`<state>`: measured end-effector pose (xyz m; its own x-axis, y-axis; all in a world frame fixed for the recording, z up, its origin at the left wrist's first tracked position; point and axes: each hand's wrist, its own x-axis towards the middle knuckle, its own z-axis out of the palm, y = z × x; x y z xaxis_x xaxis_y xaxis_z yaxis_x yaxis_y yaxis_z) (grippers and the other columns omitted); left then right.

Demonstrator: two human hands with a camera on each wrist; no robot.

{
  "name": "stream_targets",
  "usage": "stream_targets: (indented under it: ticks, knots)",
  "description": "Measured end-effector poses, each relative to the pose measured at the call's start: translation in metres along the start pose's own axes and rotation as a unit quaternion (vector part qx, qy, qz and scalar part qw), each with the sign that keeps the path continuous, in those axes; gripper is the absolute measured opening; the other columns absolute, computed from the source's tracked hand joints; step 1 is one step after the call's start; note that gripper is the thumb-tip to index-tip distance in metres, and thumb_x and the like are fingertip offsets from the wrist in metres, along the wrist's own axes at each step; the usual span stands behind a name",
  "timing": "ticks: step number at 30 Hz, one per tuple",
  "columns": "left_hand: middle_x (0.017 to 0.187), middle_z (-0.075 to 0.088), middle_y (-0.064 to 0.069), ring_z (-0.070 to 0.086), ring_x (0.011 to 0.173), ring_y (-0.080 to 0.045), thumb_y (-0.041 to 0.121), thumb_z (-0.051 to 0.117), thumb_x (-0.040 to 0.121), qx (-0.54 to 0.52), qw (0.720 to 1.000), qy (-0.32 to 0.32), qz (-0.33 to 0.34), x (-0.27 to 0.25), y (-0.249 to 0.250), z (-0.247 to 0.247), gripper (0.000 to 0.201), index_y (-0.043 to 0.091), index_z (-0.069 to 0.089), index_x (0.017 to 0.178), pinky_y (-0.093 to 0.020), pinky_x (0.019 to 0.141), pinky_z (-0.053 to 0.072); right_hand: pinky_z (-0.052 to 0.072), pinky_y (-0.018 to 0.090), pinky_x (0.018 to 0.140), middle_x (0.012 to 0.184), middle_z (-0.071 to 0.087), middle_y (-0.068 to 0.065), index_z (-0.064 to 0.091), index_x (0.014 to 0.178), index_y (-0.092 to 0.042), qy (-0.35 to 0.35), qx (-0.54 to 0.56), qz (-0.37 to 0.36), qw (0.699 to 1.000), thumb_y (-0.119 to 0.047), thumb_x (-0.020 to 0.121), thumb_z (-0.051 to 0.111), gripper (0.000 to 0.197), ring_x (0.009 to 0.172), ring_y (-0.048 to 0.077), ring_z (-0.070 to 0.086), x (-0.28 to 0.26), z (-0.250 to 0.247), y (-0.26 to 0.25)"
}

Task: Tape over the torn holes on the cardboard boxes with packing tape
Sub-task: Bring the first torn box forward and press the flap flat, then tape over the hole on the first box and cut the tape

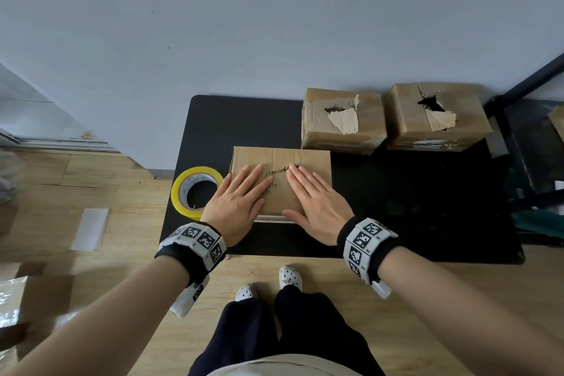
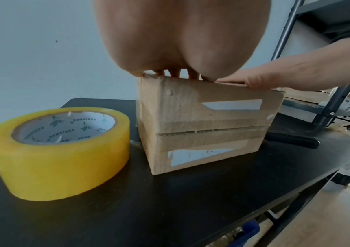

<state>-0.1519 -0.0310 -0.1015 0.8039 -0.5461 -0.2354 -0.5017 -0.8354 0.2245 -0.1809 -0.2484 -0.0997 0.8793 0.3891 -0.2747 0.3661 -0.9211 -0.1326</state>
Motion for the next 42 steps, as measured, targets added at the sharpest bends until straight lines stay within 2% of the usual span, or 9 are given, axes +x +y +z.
stream_targets:
  ticks: [4, 9, 14, 18, 20, 25, 31, 38, 42]
  knots:
    - [0.155, -0.010, 0.012, -0.012, 0.144, -0.012, 0.051, 0.002, 0.092, -0.010, 1.000, 0.004, 0.007, 0.000, -0.003, 0.002, 0.058, 0.036, 0.000, 0.147, -0.036, 0.118, -0.003, 0.002, 0.033, 0.119, 0.160, -0.002, 0.003, 0.000, 0.152, -0.011, 0.027, -0.016, -0.062, 0.998, -0.060, 0.095, 0.014, 0.077, 0.147, 0.015, -0.001, -0.007, 0.004, -0.009]
    - [0.154, -0.004, 0.012, -0.008, 0.143, -0.005, 0.055, 0.007, 0.091, -0.089, 0.996, 0.025, 0.021, -0.002, -0.010, 0.000, 0.065, 0.025, 0.003, 0.149, -0.031, 0.119, 0.000, 0.014, 0.035, 0.119, 0.159, 0.008, 0.004, 0.009, 0.152, -0.010, 0.033, -0.012, -0.048, 0.998, -0.058, 0.095, 0.019, 0.075, 0.147, 0.016, 0.011, -0.008, 0.010, -0.017]
    - [0.155, 0.020, -0.002, 0.017, 0.143, -0.016, 0.025, 0.032, 0.099, -0.217, 0.960, 0.136, -0.114, -0.028, -0.035, 0.009, 0.051, 0.015, 0.020, 0.148, -0.030, 0.115, 0.016, -0.001, 0.030, 0.119, 0.159, -0.011, 0.005, -0.006, 0.152, -0.009, 0.035, 0.031, -0.022, 0.999, -0.059, 0.095, 0.018, 0.080, 0.147, 0.014, -0.008, -0.006, 0.003, -0.005]
    - [0.152, 0.028, -0.007, 0.015, 0.144, -0.022, 0.015, 0.049, 0.090, -0.160, 0.965, 0.059, -0.200, -0.043, -0.064, 0.024, 0.059, 0.011, 0.027, 0.145, -0.039, 0.119, 0.013, -0.004, 0.032, 0.119, 0.157, -0.019, 0.003, -0.011, 0.151, -0.011, 0.000, 0.009, 0.008, 1.000, -0.064, 0.089, 0.006, 0.083, 0.145, 0.014, -0.016, -0.005, 0.008, -0.002]
    - [0.148, 0.036, -0.006, 0.015, 0.144, -0.022, 0.015, 0.056, 0.088, -0.116, 0.975, 0.024, -0.186, -0.046, -0.076, 0.032, 0.057, 0.011, 0.037, 0.141, -0.039, 0.119, 0.008, -0.005, 0.032, 0.119, 0.156, -0.021, 0.003, -0.012, 0.150, -0.010, -0.001, 0.011, 0.011, 1.000, -0.063, 0.089, 0.005, 0.083, 0.145, 0.014, -0.017, -0.004, 0.008, -0.003]
    - [0.128, 0.058, -0.006, 0.029, 0.140, -0.022, 0.014, 0.058, 0.090, -0.102, 0.982, 0.040, -0.153, -0.046, -0.093, 0.033, 0.029, 0.011, 0.061, 0.118, -0.039, 0.117, 0.007, 0.001, 0.035, 0.120, 0.159, -0.010, 0.004, -0.008, 0.151, -0.014, 0.035, 0.027, -0.047, 0.998, -0.047, 0.097, 0.014, 0.067, 0.147, 0.017, -0.007, 0.002, 0.004, -0.020]
    - [0.123, 0.060, -0.008, 0.037, 0.134, -0.025, 0.014, 0.057, 0.090, -0.078, 0.988, 0.030, -0.129, -0.048, -0.098, 0.019, 0.030, 0.010, 0.060, 0.120, -0.044, 0.117, 0.010, -0.003, 0.032, 0.119, 0.157, -0.012, -0.005, -0.004, 0.152, -0.017, 0.014, 0.022, -0.086, 0.996, -0.033, 0.103, 0.025, 0.059, 0.147, 0.014, -0.008, 0.011, 0.006, -0.031]
    - [0.132, 0.054, -0.013, 0.042, 0.125, -0.033, 0.014, 0.054, 0.092, -0.166, 0.962, 0.028, -0.214, -0.062, -0.107, -0.009, 0.035, 0.009, 0.055, 0.126, -0.045, 0.111, 0.025, -0.008, 0.028, 0.116, 0.156, -0.014, -0.006, -0.014, 0.147, -0.023, 0.019, 0.041, -0.094, 0.995, -0.023, 0.104, 0.034, 0.065, 0.145, 0.012, -0.013, 0.014, 0.004, -0.029]
    - [0.131, 0.054, -0.015, 0.045, 0.121, -0.034, 0.018, 0.054, 0.092, -0.242, 0.939, 0.053, -0.238, -0.071, -0.097, -0.035, 0.037, 0.009, 0.053, 0.129, -0.036, 0.098, 0.035, 0.001, 0.028, 0.119, 0.161, 0.007, -0.003, 0.008, 0.153, -0.020, 0.029, 0.098, -0.072, 0.992, -0.023, 0.100, 0.046, 0.065, 0.148, 0.013, 0.003, 0.019, -0.007, -0.033]
